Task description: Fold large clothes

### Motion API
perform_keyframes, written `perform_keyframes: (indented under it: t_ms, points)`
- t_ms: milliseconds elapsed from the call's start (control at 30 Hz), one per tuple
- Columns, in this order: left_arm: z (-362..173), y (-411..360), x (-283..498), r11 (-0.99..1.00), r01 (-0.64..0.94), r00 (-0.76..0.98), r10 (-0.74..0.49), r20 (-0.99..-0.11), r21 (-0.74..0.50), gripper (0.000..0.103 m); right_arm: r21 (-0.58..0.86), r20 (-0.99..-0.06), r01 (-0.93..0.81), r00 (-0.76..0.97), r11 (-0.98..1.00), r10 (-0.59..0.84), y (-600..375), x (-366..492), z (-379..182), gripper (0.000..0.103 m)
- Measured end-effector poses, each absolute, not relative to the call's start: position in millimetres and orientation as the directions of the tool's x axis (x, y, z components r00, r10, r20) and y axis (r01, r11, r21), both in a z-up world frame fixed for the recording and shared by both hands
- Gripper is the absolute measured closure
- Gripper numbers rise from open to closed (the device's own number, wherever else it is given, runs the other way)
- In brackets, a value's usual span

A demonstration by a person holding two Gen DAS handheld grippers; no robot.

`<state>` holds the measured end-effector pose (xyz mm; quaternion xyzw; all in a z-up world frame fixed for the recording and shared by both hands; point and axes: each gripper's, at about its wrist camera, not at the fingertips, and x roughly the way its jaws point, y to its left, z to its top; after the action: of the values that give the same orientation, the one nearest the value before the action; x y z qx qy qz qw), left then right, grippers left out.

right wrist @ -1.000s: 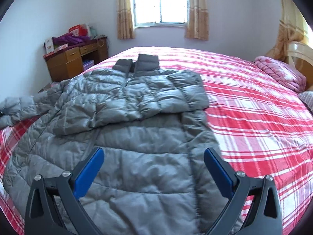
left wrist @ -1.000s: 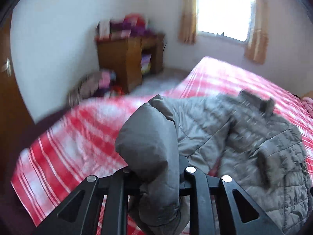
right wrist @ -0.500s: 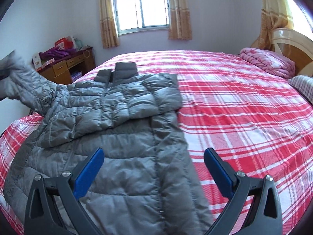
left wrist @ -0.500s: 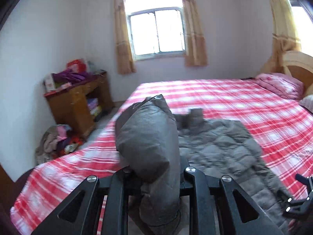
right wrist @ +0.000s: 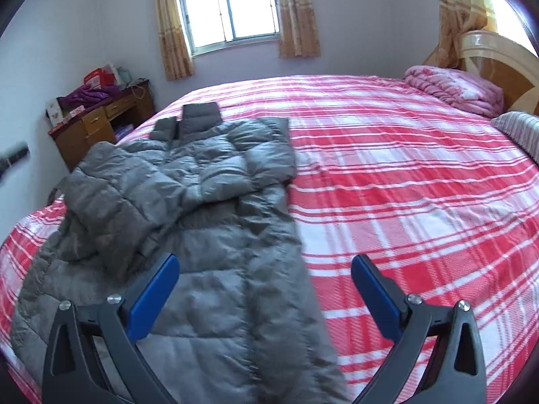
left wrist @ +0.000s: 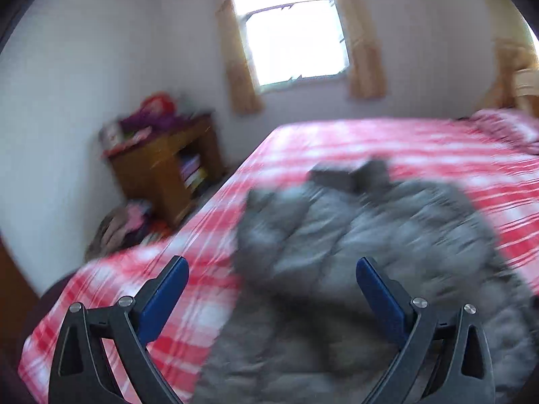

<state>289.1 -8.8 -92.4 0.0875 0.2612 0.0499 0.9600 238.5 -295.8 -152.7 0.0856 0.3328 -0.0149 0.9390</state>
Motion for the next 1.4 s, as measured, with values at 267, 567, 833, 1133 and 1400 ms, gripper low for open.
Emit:
perform_keyframes:
  t_ms: [267,567,833,1133,1400]
  points:
    - [-177,61,332,0.945,-0.242,0.696,0.326,-0.64,0.219,0.003,0.226,-0.656,-0.062,0.728,0.972,0.199,-239,286,-146,0.0]
    - [-216,73,345,0.945,-0.249,0.633,0.324,-0.703,0.211,0.003,0.242,-0.745,-0.11,0.615,0.964,0.258,-202,327,-180,0.067]
    - [-217,79,347,0.955,-0.245,0.631,0.287,-0.721,0.166,0.003,0.166,-0.749,-0.035,0.646,0.986,0.149,-226,324,-175,0.073]
    - [-144,83,333,0.981,-0.156,0.679,0.193,-0.708,0.117,0.003,0.161,-0.673,0.08,0.738,0.984,0.05,-262,299,-138,0.021]
    - [-94,11,405,0.997,-0.075,0.764,0.051,-0.643,-0.01,0.003,0.189,-0.594,0.063,0.802,0.98,0.063,-232,334,-96,0.035]
